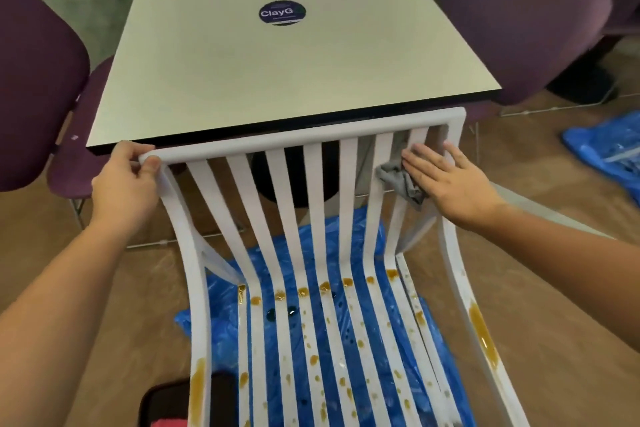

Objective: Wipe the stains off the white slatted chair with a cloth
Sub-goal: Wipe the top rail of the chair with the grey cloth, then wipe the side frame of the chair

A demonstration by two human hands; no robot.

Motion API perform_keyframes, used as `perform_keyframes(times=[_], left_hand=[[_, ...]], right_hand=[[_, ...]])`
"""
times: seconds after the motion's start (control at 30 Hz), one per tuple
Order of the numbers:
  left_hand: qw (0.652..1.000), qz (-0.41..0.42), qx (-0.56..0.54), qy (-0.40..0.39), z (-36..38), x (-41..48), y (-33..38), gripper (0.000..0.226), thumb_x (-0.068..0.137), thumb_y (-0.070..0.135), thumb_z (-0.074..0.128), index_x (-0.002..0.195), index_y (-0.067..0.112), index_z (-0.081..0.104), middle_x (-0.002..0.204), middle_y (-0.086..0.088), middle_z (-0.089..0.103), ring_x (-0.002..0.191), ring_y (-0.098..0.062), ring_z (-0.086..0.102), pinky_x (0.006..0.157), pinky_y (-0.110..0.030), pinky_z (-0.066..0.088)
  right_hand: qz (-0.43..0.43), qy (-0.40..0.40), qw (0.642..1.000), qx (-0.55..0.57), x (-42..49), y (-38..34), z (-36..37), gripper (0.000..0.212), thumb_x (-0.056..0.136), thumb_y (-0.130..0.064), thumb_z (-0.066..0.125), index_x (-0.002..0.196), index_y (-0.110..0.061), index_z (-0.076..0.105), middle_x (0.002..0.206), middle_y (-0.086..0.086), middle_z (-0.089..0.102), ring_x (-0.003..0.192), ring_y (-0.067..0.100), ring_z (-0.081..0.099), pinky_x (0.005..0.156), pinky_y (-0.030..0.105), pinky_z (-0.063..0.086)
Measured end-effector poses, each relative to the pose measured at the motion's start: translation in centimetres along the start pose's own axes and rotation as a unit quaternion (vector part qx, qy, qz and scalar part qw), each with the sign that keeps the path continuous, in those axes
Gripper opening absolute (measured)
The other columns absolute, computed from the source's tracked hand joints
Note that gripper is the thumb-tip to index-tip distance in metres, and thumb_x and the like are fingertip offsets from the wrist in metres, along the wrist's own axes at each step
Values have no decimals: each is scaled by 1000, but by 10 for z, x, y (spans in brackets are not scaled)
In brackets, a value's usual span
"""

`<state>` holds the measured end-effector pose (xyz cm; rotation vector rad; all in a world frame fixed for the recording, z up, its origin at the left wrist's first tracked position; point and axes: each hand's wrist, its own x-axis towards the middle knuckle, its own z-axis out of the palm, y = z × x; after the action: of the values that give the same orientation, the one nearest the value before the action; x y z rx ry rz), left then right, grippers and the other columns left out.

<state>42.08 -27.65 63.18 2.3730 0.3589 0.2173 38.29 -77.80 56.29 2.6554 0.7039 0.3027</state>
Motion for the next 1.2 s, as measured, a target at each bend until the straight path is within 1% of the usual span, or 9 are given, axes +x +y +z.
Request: perform_keyframes(times=[0.13,0.3,0.4,0.5,0.67,0.77,0.93,1.07,1.2], left_hand=[[1000,-4,15,7,0,-7,11,26,106,29,48,124,13,57,103,-12,61,99,-34,55,86,-41,41],[999,-47,25,1,18,-29,27,52,106,30,47,154,19,32,145,-23,49,132,-43,47,102,-47,40],[999,-37,2,-20,39,-61,29,81,104,31,53,163,21,-2,168,-13,10,152,-33,19,119,-47,25],[996,-60,33,-52,60,-90,11,85,102,36,55,163,17,-2,170,-1,-9,154,-28,14,119,-46,27],[983,-97,116,-101,70,-130,-45,77,99,28,56,161,17,12,165,-11,17,145,-38,33,112,-55,38],[974,-126,132,-132,69,-148,-67,83,98,17,58,162,21,6,132,-20,51,111,-38,59,89,-52,55],[969,-142,148,-139,64,-159,-91,82,95,15,66,161,21,18,122,-22,61,107,-42,63,86,-53,57],[969,-111,164,-146,60,-155,-91,55,93,15,70,142,7,48,120,-23,64,111,-43,63,88,-52,56],[965,-114,176,-156,57,-158,-90,39,93,17,70,127,3,58,116,-23,66,110,-43,63,87,-52,56]], right_hand=[[192,50,961,195,-41,15,-15,70,82,-12,30,152,-7,26,156,15,34,146,30,29,122,46,12],[416,173,827,337,-37,15,-42,77,88,12,42,157,-5,13,165,7,8,152,17,4,123,26,3],[365,84,854,362,-25,-6,-33,81,90,11,42,158,-10,5,166,2,-4,152,16,-4,124,34,3],[272,-58,887,369,-31,-32,0,78,95,5,46,158,-10,3,165,4,-14,150,17,-14,124,42,1],[225,-153,902,335,-70,-62,18,74,98,-1,48,157,-11,4,165,4,-11,147,13,-19,121,37,-7],[216,-194,884,366,-103,-70,20,67,100,-7,50,157,-16,16,166,-1,3,148,9,-10,124,42,1],[288,-233,821,435,-139,-82,-1,50,102,-11,45,149,-28,43,155,-3,37,140,20,39,111,31,35],[480,-86,657,575,-138,-71,-22,23,106,-25,42,96,-16,61,90,13,64,70,23,58,60,33,46],[607,13,560,563,-135,-53,-27,31,105,-34,42,115,-9,57,107,15,61,91,25,57,80,43,48]])
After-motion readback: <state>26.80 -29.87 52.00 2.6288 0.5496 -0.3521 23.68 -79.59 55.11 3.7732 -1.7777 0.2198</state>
